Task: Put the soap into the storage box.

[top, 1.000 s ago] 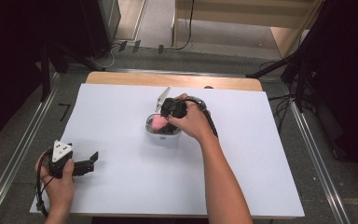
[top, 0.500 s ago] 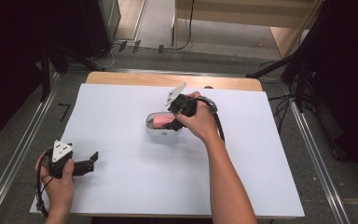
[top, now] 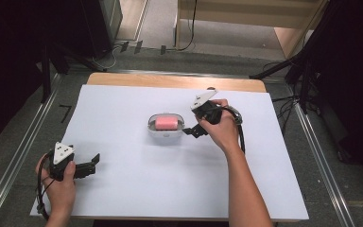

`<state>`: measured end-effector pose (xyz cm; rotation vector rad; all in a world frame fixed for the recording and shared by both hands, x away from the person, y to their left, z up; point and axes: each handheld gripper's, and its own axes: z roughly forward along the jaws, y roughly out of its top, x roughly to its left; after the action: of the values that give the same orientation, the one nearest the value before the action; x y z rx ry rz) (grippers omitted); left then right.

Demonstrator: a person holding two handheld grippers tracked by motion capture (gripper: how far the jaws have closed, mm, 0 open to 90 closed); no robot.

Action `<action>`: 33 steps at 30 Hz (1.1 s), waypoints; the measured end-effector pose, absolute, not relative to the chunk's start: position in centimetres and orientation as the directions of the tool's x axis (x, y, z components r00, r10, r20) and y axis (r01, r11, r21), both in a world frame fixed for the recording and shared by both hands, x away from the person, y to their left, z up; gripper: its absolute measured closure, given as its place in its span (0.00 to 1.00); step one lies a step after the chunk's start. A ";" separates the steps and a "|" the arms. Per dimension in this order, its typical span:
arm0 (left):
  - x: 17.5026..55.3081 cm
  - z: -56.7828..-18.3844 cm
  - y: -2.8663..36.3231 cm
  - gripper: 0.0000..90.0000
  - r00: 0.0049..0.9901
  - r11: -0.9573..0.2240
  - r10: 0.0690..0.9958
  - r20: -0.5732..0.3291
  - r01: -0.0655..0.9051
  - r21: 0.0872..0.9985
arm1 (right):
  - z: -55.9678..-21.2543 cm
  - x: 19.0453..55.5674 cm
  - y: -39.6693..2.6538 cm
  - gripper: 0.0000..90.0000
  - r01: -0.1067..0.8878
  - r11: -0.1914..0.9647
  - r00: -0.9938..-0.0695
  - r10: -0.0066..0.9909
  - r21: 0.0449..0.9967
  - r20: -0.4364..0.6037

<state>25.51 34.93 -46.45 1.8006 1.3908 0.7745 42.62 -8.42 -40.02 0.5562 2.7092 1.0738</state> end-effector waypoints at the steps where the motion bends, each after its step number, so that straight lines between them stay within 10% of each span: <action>1: 25.5 -46.4 34.9 0.00 0.237 -0.157 0.971 0.031 0.538 0.828 | -40.2 42.5 -8.8 0.00 0.284 0.664 -0.909 0.416 0.692 -0.026; 33: 25.5 -46.5 34.8 0.00 0.234 -0.163 0.972 0.039 0.539 0.826 | -43.7 38.1 -18.3 0.00 0.410 0.527 -0.812 0.583 0.744 0.035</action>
<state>25.51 34.84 -46.45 1.8068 1.3938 0.7822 38.09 -18.26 -43.66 0.8418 2.5482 1.1556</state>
